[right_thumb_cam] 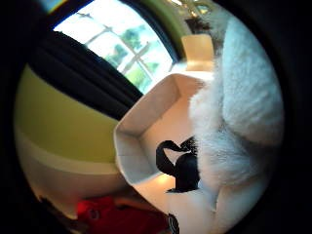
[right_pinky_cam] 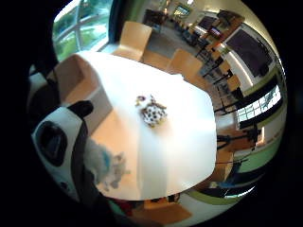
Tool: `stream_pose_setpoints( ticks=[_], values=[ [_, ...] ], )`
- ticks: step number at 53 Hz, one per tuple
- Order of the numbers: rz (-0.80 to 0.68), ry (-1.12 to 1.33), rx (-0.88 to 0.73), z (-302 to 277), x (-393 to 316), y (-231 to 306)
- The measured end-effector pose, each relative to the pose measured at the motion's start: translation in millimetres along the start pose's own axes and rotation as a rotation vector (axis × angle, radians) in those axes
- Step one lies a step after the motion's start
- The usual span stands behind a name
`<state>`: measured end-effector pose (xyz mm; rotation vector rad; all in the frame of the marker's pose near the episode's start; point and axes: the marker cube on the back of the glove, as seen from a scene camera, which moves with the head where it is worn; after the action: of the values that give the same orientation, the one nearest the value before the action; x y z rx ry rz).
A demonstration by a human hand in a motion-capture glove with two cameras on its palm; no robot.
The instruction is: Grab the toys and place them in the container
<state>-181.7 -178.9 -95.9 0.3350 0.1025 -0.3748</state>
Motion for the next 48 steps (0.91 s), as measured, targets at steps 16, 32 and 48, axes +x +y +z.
stream_pose_setpoints(
  ticks=[16,32,48],
  values=[
    [-0.098,-0.058,-0.067,25.2,-96.6,-36.1],
    [-0.160,-0.068,-0.105,51.1,-138.7,-36.6],
    [-0.176,-0.046,-0.141,47.8,-135.9,-27.7]
  ],
)
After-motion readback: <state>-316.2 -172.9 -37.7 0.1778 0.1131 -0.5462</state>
